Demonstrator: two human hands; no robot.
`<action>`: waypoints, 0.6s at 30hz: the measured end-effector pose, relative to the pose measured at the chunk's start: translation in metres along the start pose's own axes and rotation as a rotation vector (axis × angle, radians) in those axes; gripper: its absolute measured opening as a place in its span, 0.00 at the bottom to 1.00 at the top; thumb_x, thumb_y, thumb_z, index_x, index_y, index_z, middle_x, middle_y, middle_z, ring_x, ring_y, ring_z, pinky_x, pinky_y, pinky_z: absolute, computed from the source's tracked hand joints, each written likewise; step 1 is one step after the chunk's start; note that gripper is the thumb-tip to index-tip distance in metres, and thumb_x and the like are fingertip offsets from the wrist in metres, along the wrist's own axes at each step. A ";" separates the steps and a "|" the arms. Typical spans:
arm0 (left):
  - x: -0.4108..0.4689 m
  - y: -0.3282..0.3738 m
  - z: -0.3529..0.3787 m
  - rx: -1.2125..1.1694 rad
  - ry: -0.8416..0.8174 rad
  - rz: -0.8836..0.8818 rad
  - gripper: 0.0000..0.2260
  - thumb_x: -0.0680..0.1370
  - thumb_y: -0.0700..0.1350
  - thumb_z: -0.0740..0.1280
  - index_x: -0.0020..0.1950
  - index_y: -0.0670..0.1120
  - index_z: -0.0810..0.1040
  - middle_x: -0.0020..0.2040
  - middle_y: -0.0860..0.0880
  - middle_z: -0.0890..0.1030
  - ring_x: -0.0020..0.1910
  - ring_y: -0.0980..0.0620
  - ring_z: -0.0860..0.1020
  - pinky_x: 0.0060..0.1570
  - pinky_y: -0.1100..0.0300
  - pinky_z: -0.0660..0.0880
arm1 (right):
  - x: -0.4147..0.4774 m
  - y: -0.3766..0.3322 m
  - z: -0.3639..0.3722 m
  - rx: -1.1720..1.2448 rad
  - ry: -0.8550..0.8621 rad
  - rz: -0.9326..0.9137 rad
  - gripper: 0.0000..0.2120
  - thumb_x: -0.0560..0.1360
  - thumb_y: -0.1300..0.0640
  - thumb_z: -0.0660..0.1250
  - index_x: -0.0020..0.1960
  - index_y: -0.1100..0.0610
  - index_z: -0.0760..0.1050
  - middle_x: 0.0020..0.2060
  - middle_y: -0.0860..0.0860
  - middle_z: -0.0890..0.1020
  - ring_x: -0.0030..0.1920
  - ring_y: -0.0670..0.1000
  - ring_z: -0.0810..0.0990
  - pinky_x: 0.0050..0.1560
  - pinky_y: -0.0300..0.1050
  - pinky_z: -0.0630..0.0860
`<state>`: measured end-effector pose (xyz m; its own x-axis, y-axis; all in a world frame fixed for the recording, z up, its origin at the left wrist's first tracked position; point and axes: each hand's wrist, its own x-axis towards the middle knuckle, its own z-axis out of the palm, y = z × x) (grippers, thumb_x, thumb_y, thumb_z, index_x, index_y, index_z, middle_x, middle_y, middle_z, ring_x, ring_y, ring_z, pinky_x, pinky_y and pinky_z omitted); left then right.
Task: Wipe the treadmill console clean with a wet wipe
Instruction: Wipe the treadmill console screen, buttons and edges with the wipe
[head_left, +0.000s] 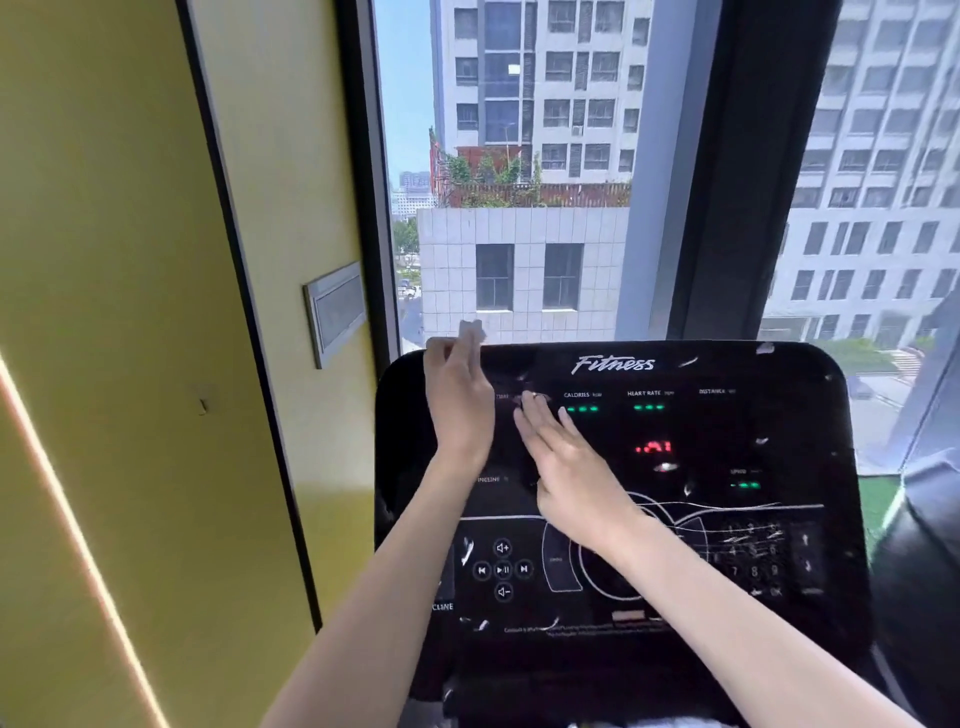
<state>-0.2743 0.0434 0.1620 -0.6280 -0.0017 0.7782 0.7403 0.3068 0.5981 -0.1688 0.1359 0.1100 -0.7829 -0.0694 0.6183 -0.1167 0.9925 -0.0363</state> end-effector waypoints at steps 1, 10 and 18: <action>-0.004 0.006 0.002 0.015 -0.040 0.050 0.09 0.80 0.38 0.61 0.58 0.39 0.77 0.46 0.48 0.70 0.44 0.53 0.70 0.48 0.67 0.71 | 0.000 0.002 -0.001 0.003 -0.015 -0.016 0.37 0.66 0.75 0.58 0.74 0.66 0.54 0.75 0.60 0.52 0.75 0.53 0.46 0.74 0.50 0.47; -0.011 0.024 0.016 -0.025 0.098 -0.109 0.13 0.81 0.44 0.60 0.60 0.40 0.78 0.48 0.47 0.72 0.44 0.54 0.72 0.49 0.68 0.69 | -0.010 0.047 -0.043 0.065 0.030 -0.072 0.34 0.72 0.74 0.56 0.75 0.62 0.49 0.75 0.52 0.47 0.74 0.44 0.41 0.72 0.38 0.37; -0.019 0.040 0.026 -0.031 0.180 -0.194 0.11 0.80 0.43 0.62 0.57 0.40 0.79 0.46 0.48 0.72 0.40 0.58 0.72 0.47 0.74 0.69 | -0.046 0.096 -0.047 0.006 0.039 0.011 0.37 0.71 0.75 0.57 0.75 0.60 0.46 0.75 0.53 0.45 0.75 0.50 0.42 0.73 0.44 0.39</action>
<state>-0.2393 0.0803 0.1665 -0.7079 -0.2278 0.6685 0.6192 0.2551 0.7426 -0.1155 0.2393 0.1154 -0.7597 -0.0544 0.6480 -0.1119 0.9926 -0.0478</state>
